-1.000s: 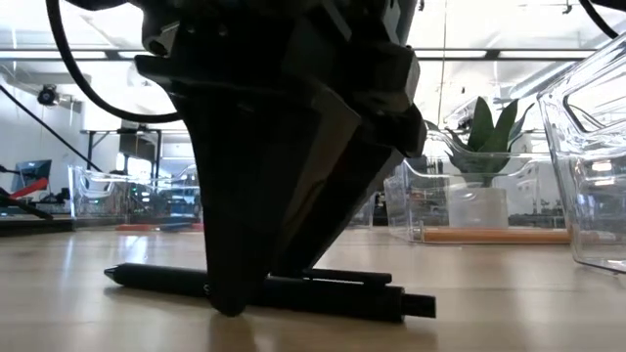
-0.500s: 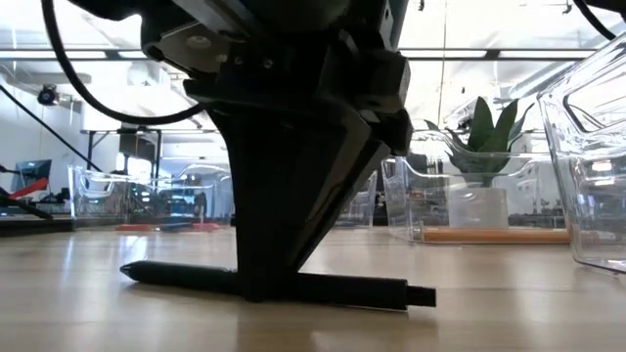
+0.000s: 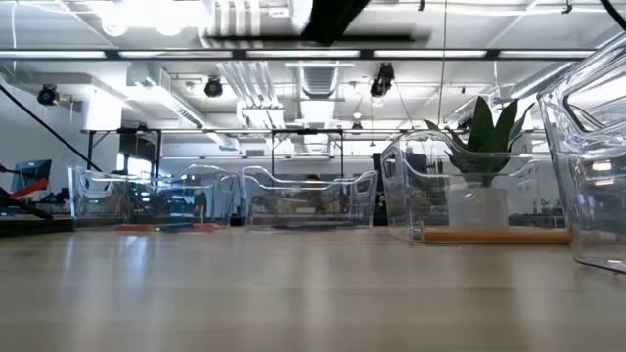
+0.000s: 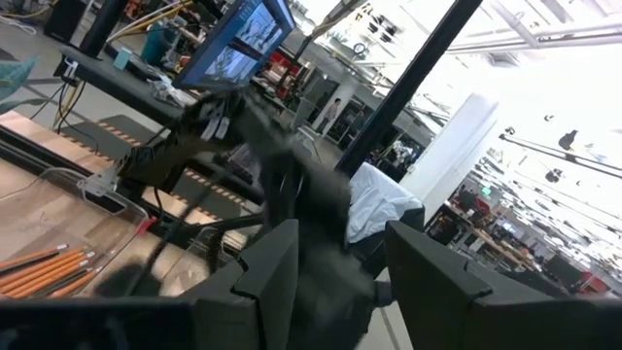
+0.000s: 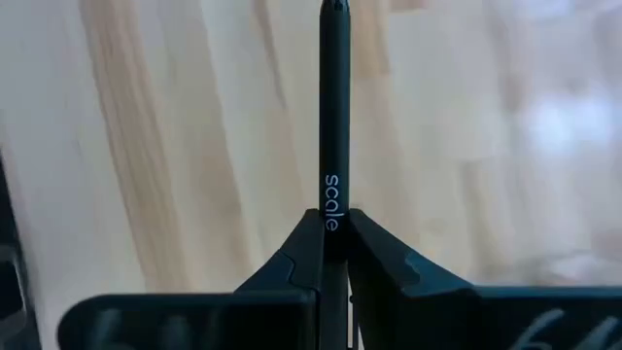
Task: Sort crayons/erasers/pens/pencils in bins
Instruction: Put the black pen into the bottom transparent bin
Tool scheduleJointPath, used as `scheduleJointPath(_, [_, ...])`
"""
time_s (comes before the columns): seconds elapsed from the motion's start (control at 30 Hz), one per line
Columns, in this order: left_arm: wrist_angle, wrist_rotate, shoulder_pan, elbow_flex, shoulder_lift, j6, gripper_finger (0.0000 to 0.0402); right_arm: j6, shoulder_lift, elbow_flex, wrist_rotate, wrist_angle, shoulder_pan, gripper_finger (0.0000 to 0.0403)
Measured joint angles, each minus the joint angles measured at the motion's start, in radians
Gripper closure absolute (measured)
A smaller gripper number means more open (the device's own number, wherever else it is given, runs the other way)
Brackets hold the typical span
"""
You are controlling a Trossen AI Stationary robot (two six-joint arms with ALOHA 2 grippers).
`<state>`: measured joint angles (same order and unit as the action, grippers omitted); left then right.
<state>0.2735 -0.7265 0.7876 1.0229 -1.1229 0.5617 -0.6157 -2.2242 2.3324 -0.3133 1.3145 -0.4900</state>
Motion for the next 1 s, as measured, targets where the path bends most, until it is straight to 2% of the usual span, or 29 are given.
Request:
scheduleJointPath(0.17, [0.001,-0.011,0.0,0.0,0.001,-0.001,0.026,0.049,0.139,-0.046,-0.009,0.134,-0.011,0.038])
scheduleJointPath(0.37, [0.012,-0.107,-0.001,0.0,0.007,-0.027,0.026,-0.016,0.375,-0.289,-0.001,0.113,-0.076,0.0379])
scheduleJointPath(0.53, [0.012,-0.201,-0.002,0.0,0.012,-0.029,0.026,-0.159,0.596,-0.57,0.053,-0.042,-0.169,0.0379])
scheduleJointPath(0.73, [0.009,-0.297,-0.003,0.0,0.013,-0.029,0.026,-0.353,0.831,-0.889,0.055,-0.185,-0.278,0.0379])
scheduleJointPath(1.0, [0.008,-0.361,-0.003,0.0,0.013,-0.029,0.026,-0.472,0.96,-1.249,0.153,-0.441,-0.371,0.0379])
